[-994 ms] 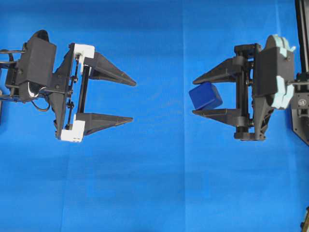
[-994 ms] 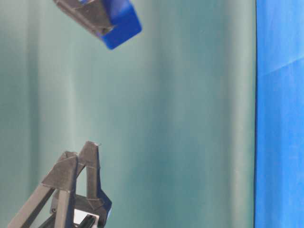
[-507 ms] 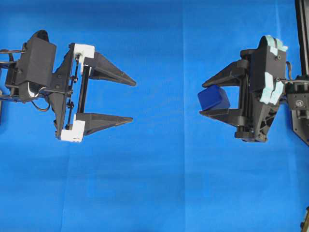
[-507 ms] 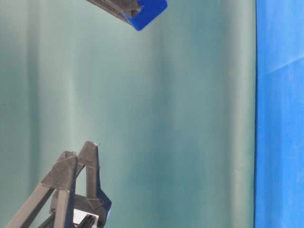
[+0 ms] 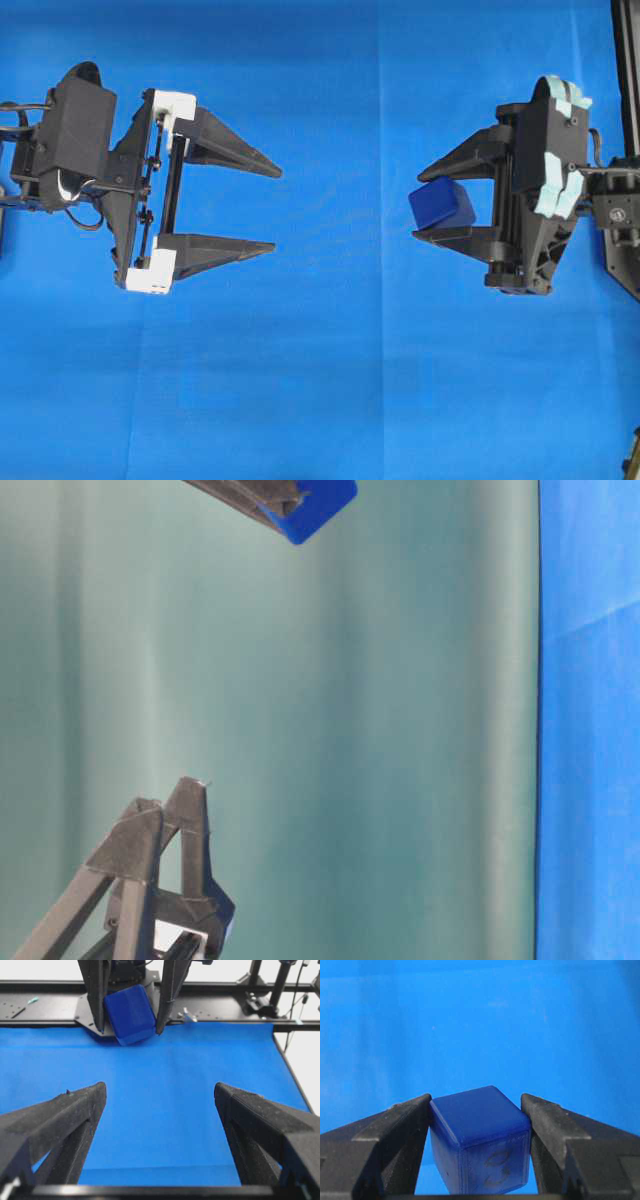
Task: Handover the blue block to the right arm after grasping it with the left arm, then place it in the designated position.
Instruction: 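Rotate the right gripper holding the cube downward, then lower the cube to the table with the right gripper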
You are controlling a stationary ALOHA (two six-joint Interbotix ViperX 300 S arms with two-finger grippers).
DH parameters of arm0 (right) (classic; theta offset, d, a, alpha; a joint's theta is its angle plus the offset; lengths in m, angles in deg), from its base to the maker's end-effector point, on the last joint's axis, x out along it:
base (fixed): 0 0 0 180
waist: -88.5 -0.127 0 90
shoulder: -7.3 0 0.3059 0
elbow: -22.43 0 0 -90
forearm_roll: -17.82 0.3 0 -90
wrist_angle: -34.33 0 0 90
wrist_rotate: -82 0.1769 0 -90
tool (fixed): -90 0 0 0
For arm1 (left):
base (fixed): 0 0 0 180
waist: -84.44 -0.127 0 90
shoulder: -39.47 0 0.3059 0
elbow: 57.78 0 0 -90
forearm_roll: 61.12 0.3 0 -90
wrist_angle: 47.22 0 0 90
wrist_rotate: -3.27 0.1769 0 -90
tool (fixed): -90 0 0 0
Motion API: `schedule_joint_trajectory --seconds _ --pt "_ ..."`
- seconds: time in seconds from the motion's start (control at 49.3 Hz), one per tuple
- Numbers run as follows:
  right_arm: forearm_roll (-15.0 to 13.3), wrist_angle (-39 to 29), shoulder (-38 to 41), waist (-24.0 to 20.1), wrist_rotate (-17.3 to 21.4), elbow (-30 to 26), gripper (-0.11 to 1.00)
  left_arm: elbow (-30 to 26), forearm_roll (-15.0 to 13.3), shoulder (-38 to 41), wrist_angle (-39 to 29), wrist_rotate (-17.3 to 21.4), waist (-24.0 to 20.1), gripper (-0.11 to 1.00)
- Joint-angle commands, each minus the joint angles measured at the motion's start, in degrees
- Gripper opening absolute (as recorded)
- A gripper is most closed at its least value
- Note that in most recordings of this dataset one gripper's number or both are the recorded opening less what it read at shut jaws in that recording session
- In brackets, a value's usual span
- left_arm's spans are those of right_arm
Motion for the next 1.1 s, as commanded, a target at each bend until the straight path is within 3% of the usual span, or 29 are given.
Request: schedule_joint_trajectory --seconds 0.0,0.487,0.73,1.075 --pt "0.0 0.2 -0.3 -0.2 -0.1 -1.5 0.50 -1.6 0.2 -1.0 0.3 0.0 0.2 0.93" --pt "-0.3 1.5 2.5 -0.2 0.0 -0.4 0.50 -1.6 0.2 -1.0 0.3 0.1 0.1 0.93" --pt "-0.5 9.0 8.1 0.5 0.2 1.5 0.50 -1.7 0.2 -1.0 0.3 0.1 0.1 0.93" --pt "-0.5 20.7 18.0 4.8 0.2 3.2 0.50 -1.7 0.2 -0.9 0.2 0.1 0.1 0.93"
